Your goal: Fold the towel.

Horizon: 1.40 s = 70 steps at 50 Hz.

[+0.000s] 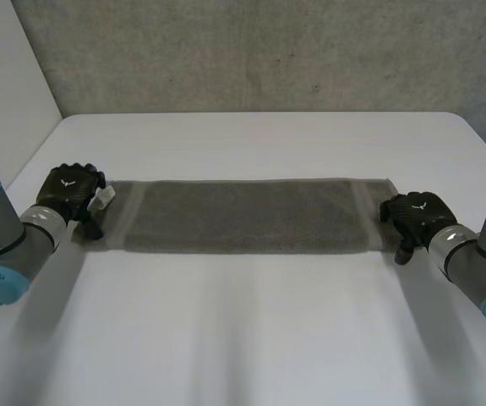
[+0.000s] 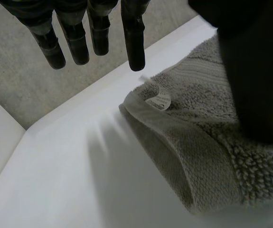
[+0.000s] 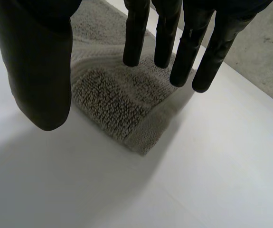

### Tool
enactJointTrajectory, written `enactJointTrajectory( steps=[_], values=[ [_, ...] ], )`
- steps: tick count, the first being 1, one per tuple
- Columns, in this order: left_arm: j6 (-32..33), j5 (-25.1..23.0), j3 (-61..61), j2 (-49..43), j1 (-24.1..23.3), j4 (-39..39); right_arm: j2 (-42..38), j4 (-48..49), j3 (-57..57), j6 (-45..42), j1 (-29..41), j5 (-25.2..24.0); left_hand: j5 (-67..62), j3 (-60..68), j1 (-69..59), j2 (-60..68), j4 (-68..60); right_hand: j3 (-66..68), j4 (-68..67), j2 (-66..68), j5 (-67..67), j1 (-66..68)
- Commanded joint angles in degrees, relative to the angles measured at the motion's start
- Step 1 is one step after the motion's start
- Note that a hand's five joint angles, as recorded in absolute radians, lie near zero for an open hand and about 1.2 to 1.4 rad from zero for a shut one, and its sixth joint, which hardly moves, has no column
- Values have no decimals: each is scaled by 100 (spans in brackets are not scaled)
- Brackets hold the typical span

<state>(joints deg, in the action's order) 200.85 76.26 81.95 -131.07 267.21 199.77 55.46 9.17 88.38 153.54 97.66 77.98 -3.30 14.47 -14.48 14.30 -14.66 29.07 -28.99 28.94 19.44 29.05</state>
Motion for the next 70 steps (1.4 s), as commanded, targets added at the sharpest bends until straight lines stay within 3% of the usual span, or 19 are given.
enactJointTrajectory(
  steps=[1, 8, 10, 12, 14, 32, 37, 43, 48, 50, 51, 53, 54, 56, 62, 64, 65, 66, 70],
  values=[
    [-28, 47, -57, -102, -2, 0, -220, 199, -49, -9, 7, 24, 208, -325, 325, -307, 344, 573, -581, 586, 535, 575],
    [-28, 56, -48, -103, -2, -8, -299, 296, -76, -17, 7, 33, 208, -325, 326, -307, 344, 1701, -1709, 1714, 1664, 1703],
    [-28, 64, -31, -94, -2, -17, -317, 331, -84, -17, 7, 51, 208, -325, 326, -307, 344, 2509, -2517, 2522, 2471, 2511],
    [-28, 73, -22, -59, -2, -35, -317, 427, -84, -17, 7, 103, 224, -342, 342, -324, 361, 4450, -4459, 4464, 4413, 4453],
    [-28, 99, -4, -32, -2, -43, -308, 454, -84, -17, 7, 112, 241, -359, 359, -341, 377, 5087, -5095, 5100, 5049, 5089],
    [-116, 196, 408, 1145, -72, -298, -71, 375, -76, -211, -556, 95, 292, -409, 410, -391, 428, 5093, -5101, 5106, 5056, 5095],
    [-116, 187, 523, 1347, -46, -377, 35, 156, -207, -1306, -1449, 103, 292, -409, 410, -391, 428, 5093, -5101, 5106, 5056, 5095],
    [-116, 196, 541, 1392, -72, -386, 35, -267, -770, -2056, -1654, 226, 292, -409, 410, -391, 428, 5093, -5101, 5106, 5056, 5095],
    [-160, 205, 340, 1462, -212, -395, 88, -829, -1570, -1556, -898, 596, 292, -409, 410, -391, 428, 5093, -5101, 5106, 5056, 5095],
    [-247, 214, 243, 1488, -309, -404, 88, -1092, -2155, -1101, 212, 727, 292, -409, 410, -391, 428, 5093, -5101, 5106, 5056, 5095],
    [-248, 214, 242, 1488, -309, -404, 88, -1093, -2158, -1099, 218, 727, 292, -409, 410, -391, 428, 5093, -5101, 5106, 5056, 5095],
    [-501, 231, 85, 1550, -476, -517, -166, -1224, -2771, -810, 1381, 806, 275, -393, 393, -375, 411, 5093, -5101, 5106, 5056, 5095],
    [-503, 231, 84, 1550, -476, -518, -167, -1225, -2774, -808, 1387, 806, 275, -392, 393, -375, 411, 5093, -5101, 5106, 5056, 5095],
    [-791, 319, -30, 1567, -564, -632, -596, -1251, -3368, -695, 2489, 955, 292, -409, 410, -391, 428, 5093, -5101, 5106, 5056, 5095],
    [-960, 460, -57, 1567, -766, -685, -1451, -1313, -4039, -729, 3690, 1105, 292, -409, 410, -391, 428, 5049, -5057, 5062, 5011, 5051],
    [-977, 504, 22, 1559, -837, -694, -1923, -1549, -4241, -747, 3891, 1114, 292, -409, 410, -391, 428, 534, -542, 547, 497, 536],
    [-977, 504, 22, 1559, -837, -694, -1925, -1550, -4242, -747, 3892, 1114, 292, -409, 410, -391, 428, 507, -515, 520, 470, 509],
    [-977, 504, 66, 1559, -837, -685, -2056, -1715, -4311, -756, 3892, 1123, 292, -409, 410, -391, 428, -875, 867, -862, -913, -873],
    [-986, 495, 145, 1515, -846, -685, -2066, -1989, -4347, -677, 3778, 1158, 292, -409, 410, -391, 428, -1907, 1899, -1894, -1944, -1905]
  ],
)
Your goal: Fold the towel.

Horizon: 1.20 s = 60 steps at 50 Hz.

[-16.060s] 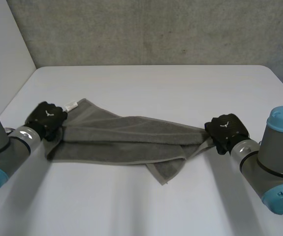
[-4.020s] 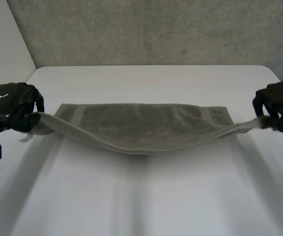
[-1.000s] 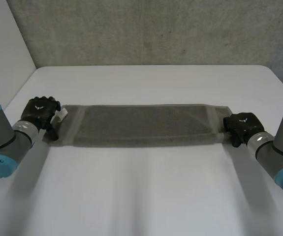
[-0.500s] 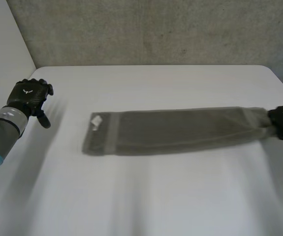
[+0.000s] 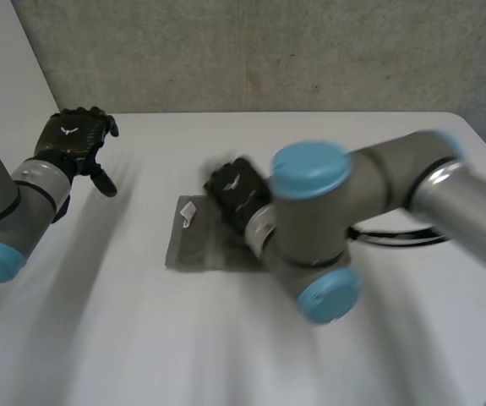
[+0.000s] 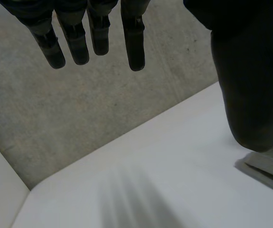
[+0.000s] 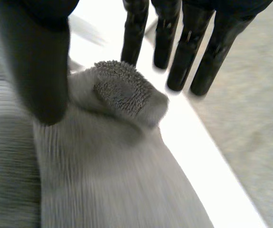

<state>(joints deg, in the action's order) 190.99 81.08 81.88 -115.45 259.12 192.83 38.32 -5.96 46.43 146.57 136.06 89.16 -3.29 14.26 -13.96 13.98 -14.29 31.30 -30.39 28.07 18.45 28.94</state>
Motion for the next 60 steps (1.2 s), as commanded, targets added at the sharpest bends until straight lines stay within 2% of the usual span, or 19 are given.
enactJointTrajectory(
  steps=[1, 6, 11, 15, 17, 23, 26, 33, 39, 41, 42, 44, 45, 47, 60],
  values=[
    [0, -4, 205, -82, -54, 26, -273, -607, -117, 73, -218, 23, 274, -371, 341, -343, 374, -2130, 2039, -1807, -1845, -1894],
    [0, -31, 241, -171, -81, 44, 308, -688, 314, 584, -853, -21, 257, -354, 324, -326, 357, -2130, 2039, -1807, -1845, -1894],
    [-9, -39, 241, -258, -204, 44, 1037, -459, 1316, 1076, -1398, -206, 207, -304, 274, -275, 307, -2122, 2031, -1799, -1837, -1885],
    [0, -57, 328, -285, -467, 53, 1486, -20, 2203, 1234, -1688, -478, 173, -270, 240, -242, 273, -1701, 1610, -1378, -1416, -1465],
    [18, -75, 399, -285, -529, 71, 1915, 741, 3262, 1260, -2029, -819, 156, -253, 223, -225, 256, -1250, 1158, -926, -965, -1013],
    [114, -75, 566, -522, -784, 317, 2039, 1421, 4065, 1269, -2259, -944, -46, -51, 22, -23, 54, -860, 769, -537, -575, -624],
    [255, -75, 575, -689, -907, 466, 2031, 1448, 4163, 1269, -2268, -944, -214, 117, -147, 145, -114, -860, 769, -537, -575, -624],
    [1123, -83, 531, -1049, -933, 510, 2031, 1448, 4216, 1304, -2259, -944, -817, 721, -750, 749, -717, -860, 769, -537, -575, -624],
    [1266, -83, 504, -1173, -951, 510, 2031, 1466, 4260, 1532, -2259, -962, -1290, 1193, -1223, 1222, -1190, -827, 736, -504, -542, -590],
    [1266, -83, 478, -1216, -995, 519, 2031, 1474, 4269, 1576, -2259, -970, -2410, 2313, -2343, 2342, -2310, -727, 636, -404, -442, -490],
    [1266, -83, 478, -1217, -995, 519, 2039, 1483, 4277, 1612, -2259, -970, -2417, 2320, -2350, 2349, -2317, -559, 468, -236, -274, -323],
    [1257, -83, 478, -1217, -1039, 519, 2048, 1501, 4304, 1647, -2259, -970, -4007, 3910, -3940, 3938, -3907, -391, 300, -68, -106, -154],
    [1257, -83, 478, -1217, -1039, 519, 2057, 1553, 4330, 1673, -2268, -970, -4015, 3918, -3948, 3947, -3915, -239, 148, 84, 46, -3],
    [1248, -75, 539, -1129, -1065, 519, 2066, 1623, 4356, 1691, -2259, -962, -4855, 4758, -4788, 4786, -4755, -205, 114, 119, 80, 32],
    [1239, -83, 1294, -172, -1232, 519, 2066, 1764, 4462, 1691, -2250, -944, -4756, 4659, -4689, 4687, -4656, 65, -156, 388, 350, 302]
  ],
)
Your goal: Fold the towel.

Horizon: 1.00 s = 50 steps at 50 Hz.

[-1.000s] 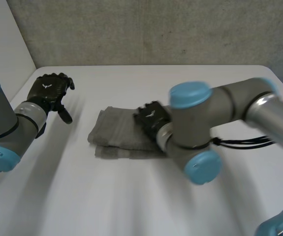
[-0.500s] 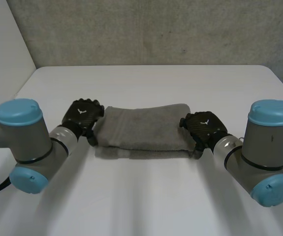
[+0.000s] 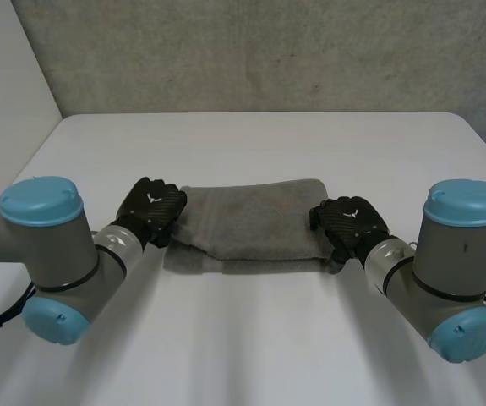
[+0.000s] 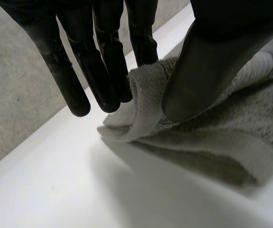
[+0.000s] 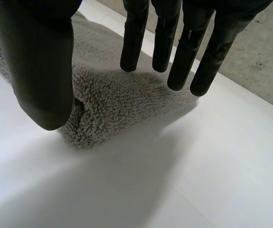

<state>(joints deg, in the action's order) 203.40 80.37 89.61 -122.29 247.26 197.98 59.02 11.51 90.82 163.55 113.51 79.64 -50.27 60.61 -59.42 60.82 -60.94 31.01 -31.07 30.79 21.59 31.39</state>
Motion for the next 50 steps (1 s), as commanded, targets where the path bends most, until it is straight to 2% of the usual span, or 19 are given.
enactJointTrajectory(
  steps=[1, 10, 15, 17, 18, 20, 22, 23, 25, 26, 27, 28, 30, 36, 44, 50],
  values=[
    [-2, -13, 522, 513, -46, 4, -5, 10, 23, -8, 13, -1, -58, 24, -142, 3, 10, 94, -88, 116, 36, 56],
    [68, -4, 1015, 654, -37, 250, -22, 18, 76, -69, 13, -28, 228, -262, 144, -283, 296, 111, -105, 132, 53, 73],
    [94, 14, 1006, 540, -37, 321, -75, 71, 76, -96, 4, -28, 901, -935, 817, -956, 969, 514, -509, 536, 457, 477],
    [94, 31, 962, 452, -37, 321, -84, 202, 111, -104, -5, -19, 2154, -2188, 2070, -2209, 2222, 932, -927, 954, 875, 895],
    [94, 31, 962, 452, -37, 321, -84, 203, 111, -104, -5, -19, 2163, -2197, 2078, -2218, 2230, 935, -929, 957, 877, 897],
    [94, 49, 944, 417, -37, 321, -93, 282, 120, -104, -5, -1, 3704, -3738, 3620, -3759, 3772, 1254, -1249, 1276, 1197, 1217],
    [94, 58, 944, 416, -37, 321, -119, 405, 138, -113, -14, 8, 4043, -4077, 3959, -4098, 4111, 2058, -2052, 2080, 2000, 2020],
    [94, 58, 944, 416, -37, 321, -119, 405, 138, -113, -14, 8, 4047, -4081, 3962, -4102, 4114, 2062, -2056, 2084, 2004, 2024],
    [94, 66, 944, 425, -29, 312, -171, 440, 120, -122, -14, 25, 4281, -4316, 4197, -4337, 4349, 3199, -3193, 3221, 3142, 3161],
    [94, 66, 944, 425, -28, 312, -172, 440, 120, -122, -14, 25, 4282, -4316, 4198, -4337, 4350, 3206, -3200, 3228, 3148, 3168],
    [94, 66, 944, 425, -28, 312, -172, 440, 111, -122, -14, 25, 4299, -4333, 4214, -4354, 4366, 3922, -3916, 3944, 3864, 3884],
    [94, 75, 944, 443, -28, 312, -172, 440, 111, -122, -14, 25, 4349, -4383, 4264, -4404, 4416, 3929, -3923, 3951, 3871, 3891],
    [94, 75, 944, 469, -11, 312, -172, 397, 120, -131, -110, 34, 4433, -4467, 4348, -4488, 4500, 4895, -4890, 4917, 4838, 4858],
    [68, 84, 909, 566, 42, 268, -93, 220, 199, -271, -233, 16, 4602, -4636, 4517, -4657, 4669, 4899, -4893, 4921, 4841, 4861],
    [15, 84, 839, 882, 156, 250, 504, -561, 796, -1298, -1014, -63, 4652, -4686, 4568, -4707, 4720, 4899, -4893, 4921, 4841, 4861],
    [-2, 84, 611, 1075, 121, 224, 892, -808, 841, -1897, -1314, -10, 4719, -4754, 4635, -4775, 4787, 4899, -4893, 4921, 4841, 4861]
  ],
)
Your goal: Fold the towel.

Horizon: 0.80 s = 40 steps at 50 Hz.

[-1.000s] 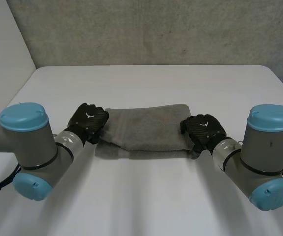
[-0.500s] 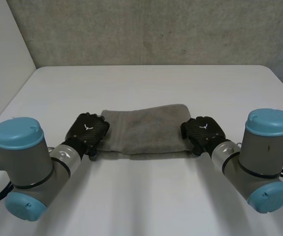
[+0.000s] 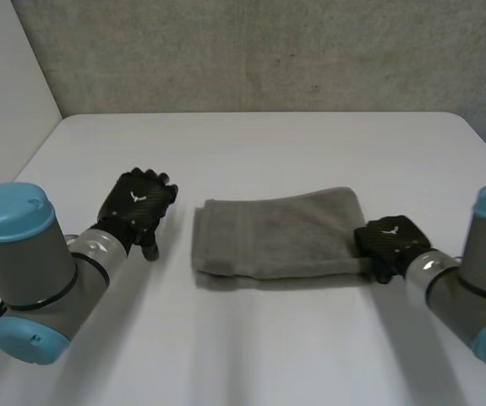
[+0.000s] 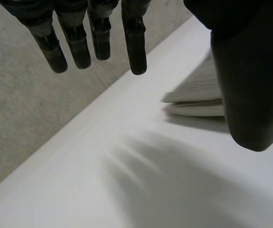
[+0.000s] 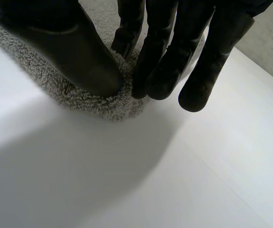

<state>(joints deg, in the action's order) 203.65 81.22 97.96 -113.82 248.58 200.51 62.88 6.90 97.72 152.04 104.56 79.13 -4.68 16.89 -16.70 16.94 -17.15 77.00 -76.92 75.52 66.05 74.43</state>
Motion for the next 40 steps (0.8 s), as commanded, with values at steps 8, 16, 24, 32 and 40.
enactJointTrajectory(
  steps=[8, 16, 24, 32, 40],
  values=[
    [-439, -1, -795, 492, -116, -223, 849, -558, -570, -799, 293, 41, 278, -499, 480, -504, 525, 300, -308, 448, 395, 557],
    [-1510, 95, -1279, 545, -143, -408, 199, -611, -1686, -429, 2183, 67, 261, -482, 463, -488, 509, 300, -308, 448, 395, 557],
    [-2329, 184, -1280, 439, -126, -434, -846, -716, -2248, -438, 3343, 103, 261, -482, 463, -488, 509, -360, 352, -212, -265, -103],
    [-2374, 175, -1218, 325, -99, -443, -585, -786, -2161, -193, 3256, 138, 262, -482, 464, -488, 509, -6000, 5992, -5852, -5904, -5742],
    [-2409, 193, -1201, 167, -161, -452, -39, -804, -1942, 720, 2501, 155, 262, -482, 464, -488, 509, -6700, 6692, -6552, -6605, -6443]
  ],
)
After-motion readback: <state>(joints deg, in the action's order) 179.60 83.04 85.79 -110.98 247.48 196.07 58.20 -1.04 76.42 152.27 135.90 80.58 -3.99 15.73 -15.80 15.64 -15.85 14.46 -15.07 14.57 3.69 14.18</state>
